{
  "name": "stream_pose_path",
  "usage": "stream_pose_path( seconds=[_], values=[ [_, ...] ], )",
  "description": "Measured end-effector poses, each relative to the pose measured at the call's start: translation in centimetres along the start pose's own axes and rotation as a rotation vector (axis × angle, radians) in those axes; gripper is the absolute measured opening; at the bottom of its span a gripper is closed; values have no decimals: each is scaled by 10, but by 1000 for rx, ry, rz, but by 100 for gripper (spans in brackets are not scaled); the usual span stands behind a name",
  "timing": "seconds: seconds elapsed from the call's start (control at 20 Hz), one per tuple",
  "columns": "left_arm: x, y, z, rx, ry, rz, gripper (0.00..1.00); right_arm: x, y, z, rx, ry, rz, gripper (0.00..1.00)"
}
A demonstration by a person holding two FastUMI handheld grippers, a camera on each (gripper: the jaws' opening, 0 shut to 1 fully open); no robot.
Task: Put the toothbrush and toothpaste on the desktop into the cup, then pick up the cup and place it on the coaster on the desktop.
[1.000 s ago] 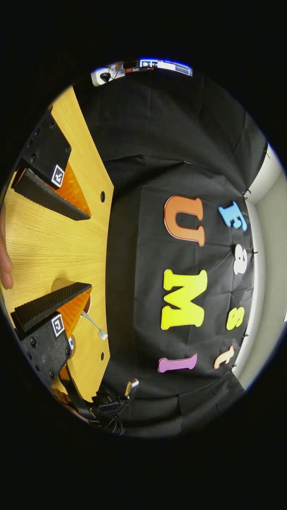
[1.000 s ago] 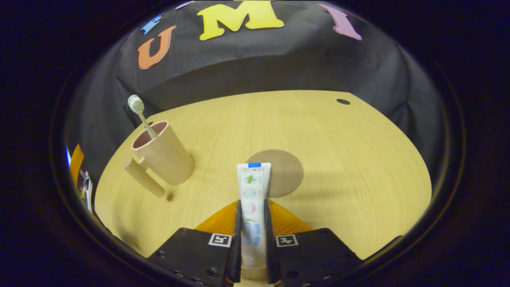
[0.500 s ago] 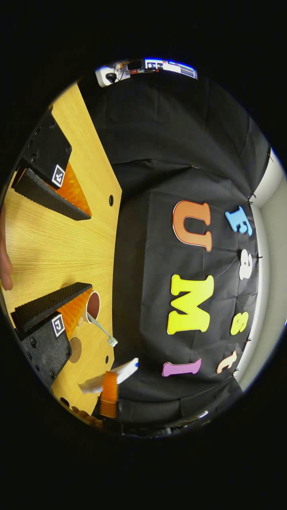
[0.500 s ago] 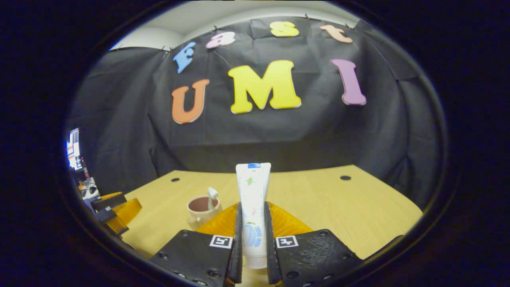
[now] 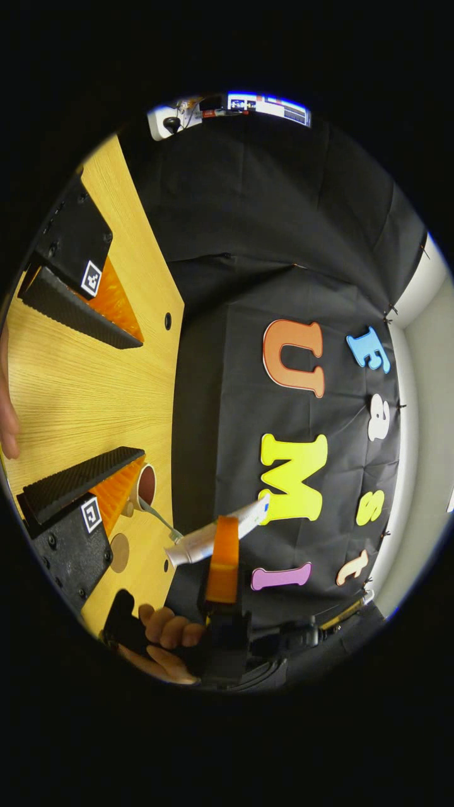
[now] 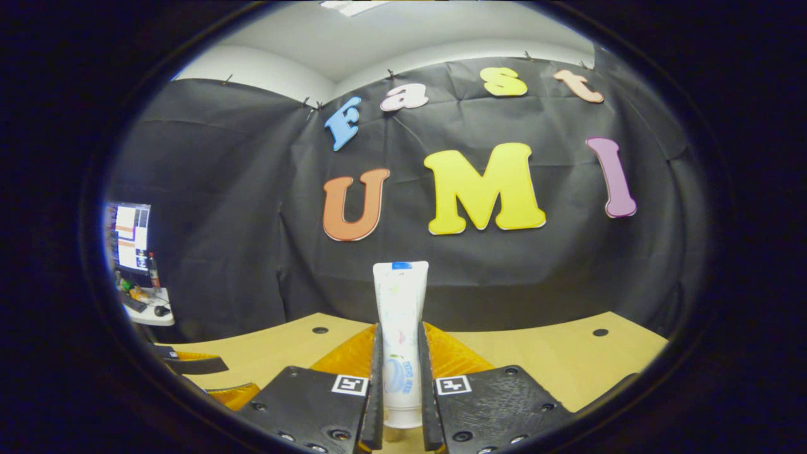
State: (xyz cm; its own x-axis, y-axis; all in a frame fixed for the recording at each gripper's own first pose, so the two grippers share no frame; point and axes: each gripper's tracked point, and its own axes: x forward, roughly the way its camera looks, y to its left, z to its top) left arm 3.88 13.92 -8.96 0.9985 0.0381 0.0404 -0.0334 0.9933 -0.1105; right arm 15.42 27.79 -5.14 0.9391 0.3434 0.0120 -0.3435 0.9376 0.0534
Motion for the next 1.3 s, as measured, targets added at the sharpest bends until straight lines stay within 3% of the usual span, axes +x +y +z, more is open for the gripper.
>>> stream_pose_path(
  seconds=[0.45, 0.6, 0.9, 1.1, 1.15, 1.3],
  values=[
    [-3, -16, -12, 15, 26, -50, 99, 37, 13, -23, 7, 25, -2, 27],
    [-1, -14, -19, 9, 45, -47, 99, 42, 8, -26, -3, 21, -24, 31],
    [5, -8, -30, 2, 85, -21, 99, 41, 5, -54, 16, 111, -20, 30],
    [8, -15, -34, 8, 110, -25, 99, 26, 3, -49, 48, 119, 23, 47],
    [11, -18, -34, 13, 117, -21, 99, 20, -1, -43, 41, 108, 26, 61],
    [19, -27, -35, 21, 139, -18, 99, -7, -14, -24, 3, 57, 23, 80]
  ],
)
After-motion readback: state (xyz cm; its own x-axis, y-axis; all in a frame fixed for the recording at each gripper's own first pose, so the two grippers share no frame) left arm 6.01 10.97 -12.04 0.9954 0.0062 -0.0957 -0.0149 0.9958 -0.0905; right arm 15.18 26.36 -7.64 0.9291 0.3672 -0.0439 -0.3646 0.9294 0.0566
